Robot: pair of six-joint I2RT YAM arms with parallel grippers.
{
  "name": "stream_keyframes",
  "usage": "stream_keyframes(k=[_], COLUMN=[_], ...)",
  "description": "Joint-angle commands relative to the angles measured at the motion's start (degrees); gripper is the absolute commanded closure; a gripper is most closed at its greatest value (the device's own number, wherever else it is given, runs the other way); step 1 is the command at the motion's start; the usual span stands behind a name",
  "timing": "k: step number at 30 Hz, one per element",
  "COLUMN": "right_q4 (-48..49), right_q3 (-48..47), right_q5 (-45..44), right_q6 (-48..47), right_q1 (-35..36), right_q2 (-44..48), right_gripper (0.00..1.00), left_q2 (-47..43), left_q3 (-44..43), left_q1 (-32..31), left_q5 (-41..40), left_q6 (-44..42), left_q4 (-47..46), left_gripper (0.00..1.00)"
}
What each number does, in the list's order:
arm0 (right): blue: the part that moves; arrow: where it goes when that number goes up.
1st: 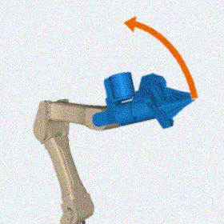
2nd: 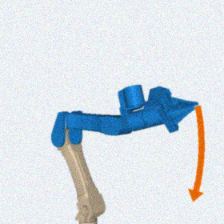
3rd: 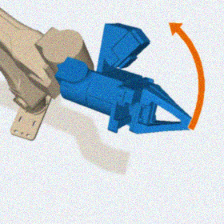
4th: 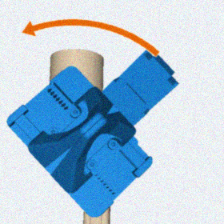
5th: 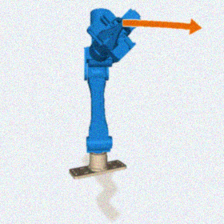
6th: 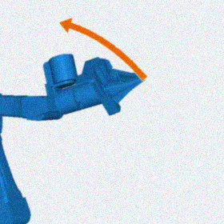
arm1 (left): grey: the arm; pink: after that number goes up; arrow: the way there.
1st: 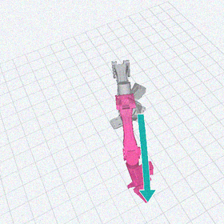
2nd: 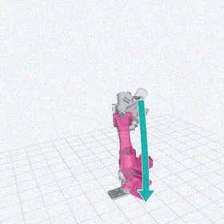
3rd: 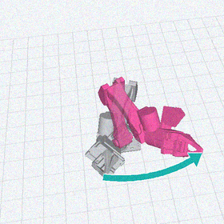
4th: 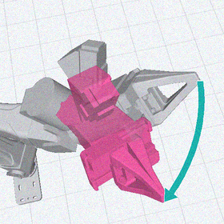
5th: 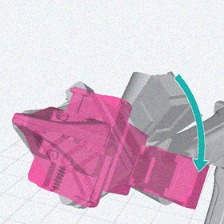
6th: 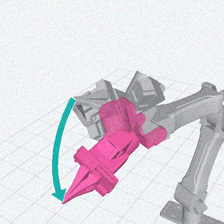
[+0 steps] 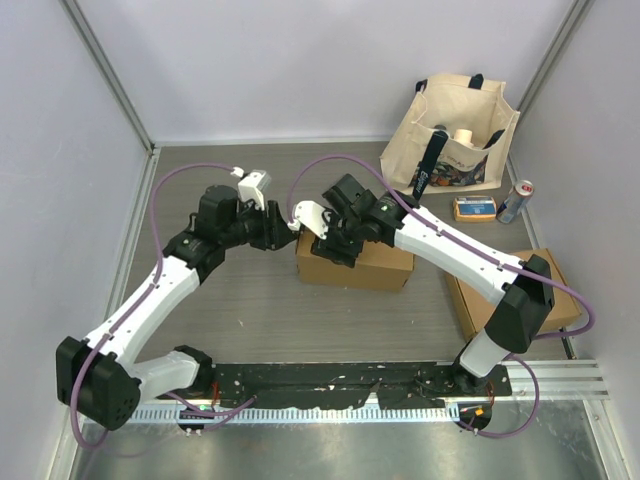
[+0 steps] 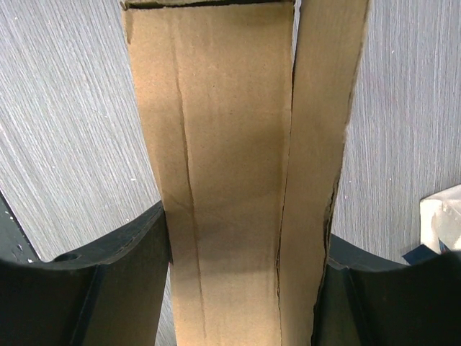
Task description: Fold the paper box
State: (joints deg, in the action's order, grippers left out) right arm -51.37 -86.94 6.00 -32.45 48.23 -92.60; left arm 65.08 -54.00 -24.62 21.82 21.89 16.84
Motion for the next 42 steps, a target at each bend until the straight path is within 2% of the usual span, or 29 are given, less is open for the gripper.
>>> stream_keyframes(k=[1, 4, 5, 8, 11, 13, 17, 22, 29, 33, 42], right_q4=[4.09, 4.26, 4.18, 4.35, 4.88, 5.14, 5.41, 5.5, 6.02, 6.99, 9.1], right_q3=[1.86, 1.42, 1.24, 0.89, 1.07, 0.98, 0.36, -0.07, -0.69, -0.52, -1.31], right_q5=[7.45, 7.45, 7.36, 7.45, 7.53, 7.88, 8.68, 8.24, 7.18, 7.18, 7.45], right_q6=[3.8, 3.79, 3.79, 3.88, 4.23, 4.23, 4.58, 5.2, 6.87, 7.93, 10.39], right_q1=[-0.24, -0.24, -0.24, -0.24, -0.24, -0.24, -0.15, -0.24, -0.24, -0.24, -0.5], right_q2=[-0.22, -0.3, -0.3, -0.48, -0.48, -0.65, -0.66, -1.44, -2.15, -2.06, -2.33], right_gripper=[0.65, 0.66, 0.66, 0.66, 0.66, 0.66, 0.67, 0.67, 0.68, 0.68, 0.68], left_q2=[-0.04, 1.27, 1.54, 1.19, 1.19, 1.63, 0.84, 1.1, -1.88, -4.69, -4.08], left_q3=[-2.86, -3.92, -4.27, -5.76, -6.12, -6.03, -3.75, -3.4, 0.55, 3.46, 5.13], left_q1=[-0.6, -0.95, -1.3, -2.01, -2.45, -2.88, -4.38, -4.91, -7.37, -9.21, -12.2], left_q5=[-1.08, 0.41, 0.76, 1.73, 2.78, 2.96, -1.78, -5.99, -18.72, -23.3, -28.15], left_q6=[-0.97, -1.15, -1.15, 0.34, 5.17, 7.19, 7.55, 13.0, 17.04, 16.96, 20.64], left_q4=[0.73, 1.7, 2.66, 2.67, 1.18, 0.91, 0.3, 1.08, 2.41, 0.82, 0.21], left_gripper=[0.57, 0.64, 0.76, 0.94, 1.0, 1.0, 1.0, 1.0, 1.0, 1.0, 1.0])
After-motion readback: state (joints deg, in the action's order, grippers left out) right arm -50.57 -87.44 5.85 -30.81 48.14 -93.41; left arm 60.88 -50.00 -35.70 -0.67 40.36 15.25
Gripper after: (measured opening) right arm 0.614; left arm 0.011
